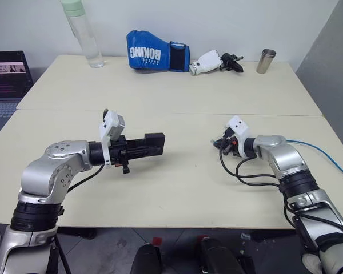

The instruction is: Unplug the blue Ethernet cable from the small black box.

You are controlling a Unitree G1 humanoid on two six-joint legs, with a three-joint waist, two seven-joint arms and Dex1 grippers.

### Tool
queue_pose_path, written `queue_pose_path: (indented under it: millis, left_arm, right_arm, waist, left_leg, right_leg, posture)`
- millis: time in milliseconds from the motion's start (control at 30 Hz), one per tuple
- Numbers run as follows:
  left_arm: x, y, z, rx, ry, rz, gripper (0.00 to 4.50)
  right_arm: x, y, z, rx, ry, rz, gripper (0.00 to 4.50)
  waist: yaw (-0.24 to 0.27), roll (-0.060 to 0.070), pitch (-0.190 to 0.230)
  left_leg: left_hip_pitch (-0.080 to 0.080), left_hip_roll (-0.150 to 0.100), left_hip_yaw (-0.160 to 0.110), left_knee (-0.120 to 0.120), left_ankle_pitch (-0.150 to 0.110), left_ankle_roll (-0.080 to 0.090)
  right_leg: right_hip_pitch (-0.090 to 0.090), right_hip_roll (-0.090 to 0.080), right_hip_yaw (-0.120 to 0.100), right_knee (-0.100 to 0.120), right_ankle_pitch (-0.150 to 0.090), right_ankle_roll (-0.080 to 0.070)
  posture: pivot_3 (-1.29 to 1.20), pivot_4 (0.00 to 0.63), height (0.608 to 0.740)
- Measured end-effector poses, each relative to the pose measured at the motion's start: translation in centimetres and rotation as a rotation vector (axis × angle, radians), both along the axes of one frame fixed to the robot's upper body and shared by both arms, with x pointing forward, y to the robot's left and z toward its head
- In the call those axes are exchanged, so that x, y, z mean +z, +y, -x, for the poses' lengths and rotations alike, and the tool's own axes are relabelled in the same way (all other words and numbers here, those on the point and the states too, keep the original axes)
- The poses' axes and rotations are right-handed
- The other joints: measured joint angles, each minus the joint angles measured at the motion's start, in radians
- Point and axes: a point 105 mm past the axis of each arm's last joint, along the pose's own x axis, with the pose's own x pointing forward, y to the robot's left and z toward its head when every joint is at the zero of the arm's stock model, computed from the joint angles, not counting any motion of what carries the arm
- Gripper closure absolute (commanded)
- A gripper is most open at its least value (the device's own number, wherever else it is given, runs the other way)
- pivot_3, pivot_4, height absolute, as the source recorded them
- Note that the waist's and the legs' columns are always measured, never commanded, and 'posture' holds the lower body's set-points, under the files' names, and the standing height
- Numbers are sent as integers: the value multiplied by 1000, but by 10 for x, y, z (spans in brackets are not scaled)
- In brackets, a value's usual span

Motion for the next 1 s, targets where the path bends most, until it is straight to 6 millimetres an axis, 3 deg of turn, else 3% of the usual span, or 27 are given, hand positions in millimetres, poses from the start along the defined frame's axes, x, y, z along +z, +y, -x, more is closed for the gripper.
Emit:
queue_pose_path:
  millis: [167, 367, 533, 600, 767, 1000]
  left_arm:
    - [-3, 2, -3, 38, -2, 1, 3716]
    - [-11, 11, -10, 138, -52, -39, 3716]
    - [-16, 27, -34, 357, -106, -1, 3716]
    - [-19, 39, -45, 469, -138, 5, 3716]
    - [-37, 60, -67, 675, -172, 27, 3716]
    - [-56, 67, -89, 771, -198, 16, 3716]
  right_arm:
    - [5, 0, 1, 18, 11, -33, 2010]
    - [27, -4, 8, 124, 5, -51, 721]
    - [72, 21, 34, 340, -90, -145, 696]
    - [81, 32, 41, 380, -127, -158, 696]
    - [82, 75, 54, 457, -169, -175, 696]
    - [67, 84, 52, 454, -172, -103, 696]
  waist:
    - [1, 0, 0]
    - [2, 0, 0]
    - [2, 1, 0]
    - [2, 1, 0]
    - [3, 0, 0]
    - [10, 0, 0]
  left_leg:
    - [0, 0, 0, 0, 0, 0]
    - [0, 0, 0, 0, 0, 0]
    - [0, 1, -1, 0, 0, 0]
    - [1, 0, -1, 0, 0, 0]
    - [0, 0, -1, 0, 0, 0]
    - [-1, -1, 0, 1, 0, 0]
  right_leg:
    - [0, 0, 0, 0, 0, 0]
    - [0, 0, 0, -1, 0, 0]
    - [0, 0, -1, 0, 0, 0]
    - [1, 0, -1, 0, 0, 0]
    - [1, 0, -1, 0, 0, 0]
    - [1, -2, -1, -1, 1, 1]
  posture:
    - [0, 150, 740]
    - [0, 150, 740]
    - [0, 150, 740]
    - [0, 150, 740]
    - [0, 150, 740]
    - [0, 150, 740]
